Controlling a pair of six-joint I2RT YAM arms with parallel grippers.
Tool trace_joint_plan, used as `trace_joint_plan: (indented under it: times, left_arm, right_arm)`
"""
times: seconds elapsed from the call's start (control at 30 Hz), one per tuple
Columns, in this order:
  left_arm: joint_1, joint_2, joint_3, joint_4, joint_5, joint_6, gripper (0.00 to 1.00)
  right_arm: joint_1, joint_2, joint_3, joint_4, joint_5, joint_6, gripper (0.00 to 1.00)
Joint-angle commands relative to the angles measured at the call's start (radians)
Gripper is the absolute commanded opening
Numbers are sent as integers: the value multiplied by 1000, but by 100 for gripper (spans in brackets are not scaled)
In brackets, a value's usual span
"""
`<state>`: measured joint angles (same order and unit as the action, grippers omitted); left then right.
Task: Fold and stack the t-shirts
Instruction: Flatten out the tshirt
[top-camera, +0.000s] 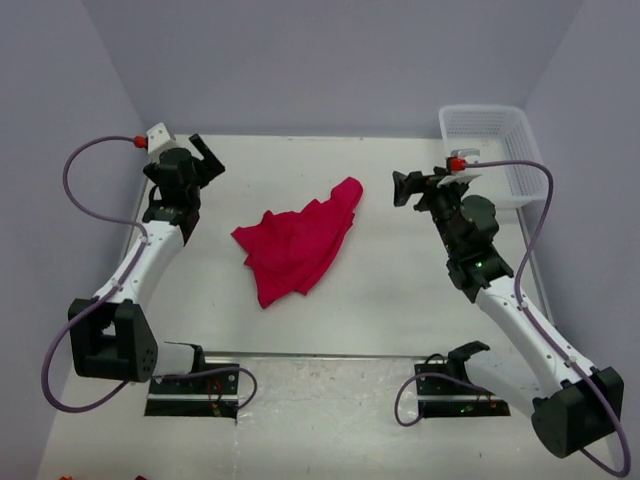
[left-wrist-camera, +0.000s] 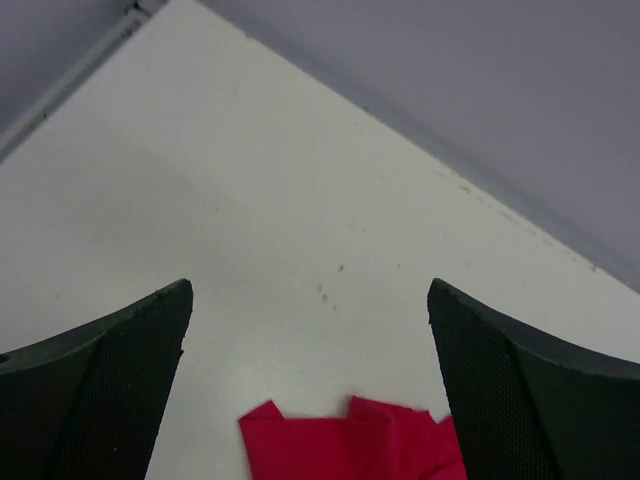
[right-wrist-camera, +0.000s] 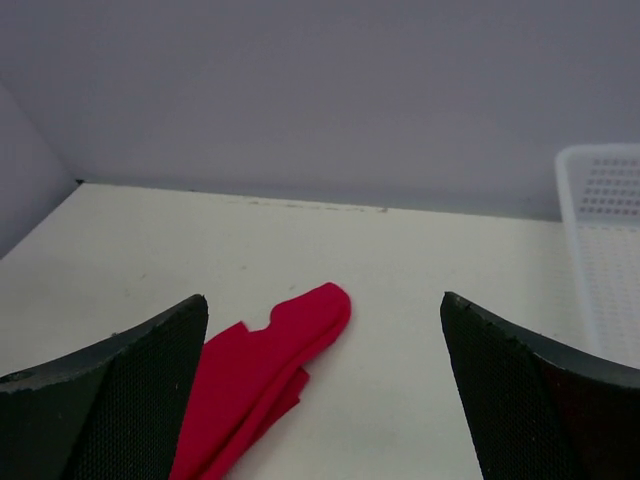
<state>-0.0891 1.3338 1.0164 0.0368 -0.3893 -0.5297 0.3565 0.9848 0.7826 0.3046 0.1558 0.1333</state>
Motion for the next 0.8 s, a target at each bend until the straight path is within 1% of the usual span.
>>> trace_joint_plan:
  times: [0.0, 0.03, 0.07, 0.1, 0.13, 0.17, 0.2, 0.23, 0.27, 0.3, 0.33, 0.4, 0.47, 0.5, 0.53, 0.57, 0.6, 0.63, 0.67, 0.7, 0.73, 0.77]
  left_arm:
    - [66, 120, 16, -344, 246, -181, 100]
    - [65, 126, 13, -287, 306, -168, 100]
    - [1, 125, 14, -285, 217, -170, 100]
    - [-42, 105, 17, -291, 126, -155, 100]
    - [-98, 93, 14, -293, 33, -127, 100]
    - [-188, 82, 13, -284, -73, -92, 100]
    - [-205, 73, 13, -276, -56, -28, 100]
    - [-208, 70, 8, -265, -22, -13, 100]
    - [-204, 65, -5, -261, 68, 3, 100]
    - [-207, 53, -22, -227, 101, 48, 100]
    - [-205, 48, -32, -200, 119, 43, 100]
    - [-210, 33, -47, -186, 109, 33, 100]
    - [-215, 19, -64, -125, 109, 51, 100]
    - [-215, 30, -49, -126, 84, 53, 100]
    - [-215, 48, 5, -171, 55, 57, 100]
    - [-216, 71, 31, -185, 43, 69, 100]
    - [-218, 120, 57, -205, 24, 80, 100]
    - [-219, 149, 88, -260, 6, 82, 100]
    - [-219, 184, 156, -290, 1, 88, 100]
    - [-219, 252, 186, -317, 6, 89, 100]
    - [-221, 275, 210, -348, 18, 85, 100]
    - [-227, 291, 212, -333, 39, 80, 100]
  right_arm:
    - [15, -38, 42, -187, -88, 96, 99]
    - [12, -38, 110, -226, -117, 136, 99]
    - [10, -28, 147, -272, -224, 121, 99]
    - [16, -22, 180, -330, -286, 82, 99]
    - [27, -20, 197, -326, -320, 60, 99]
    - [33, -37, 184, -303, -364, 81, 99]
    - [33, -35, 173, -244, -392, 104, 99]
    - [33, -28, 187, -240, -391, 165, 99]
    - [32, 20, 202, -242, -391, 195, 99]
    - [30, 56, 237, -292, -400, 204, 99]
    - [33, 98, 310, -323, -406, 221, 99]
    - [33, 205, 368, -389, -377, 250, 99]
    - [53, 261, 437, -426, -302, 240, 99]
    - [58, 322, 473, -500, -261, 238, 99]
    - [59, 360, 553, -548, -196, 226, 99]
    - [59, 398, 593, -591, -193, 207, 99]
    - [62, 440, 637, -678, -179, 192, 99]
    - [68, 501, 702, -703, -147, 184, 99]
    - [73, 521, 716, -717, -90, 181, 99]
    - [73, 535, 724, -719, -93, 178, 99]
    - [73, 569, 751, -723, -96, 175, 99]
    - [72, 593, 774, -740, -75, 184, 99]
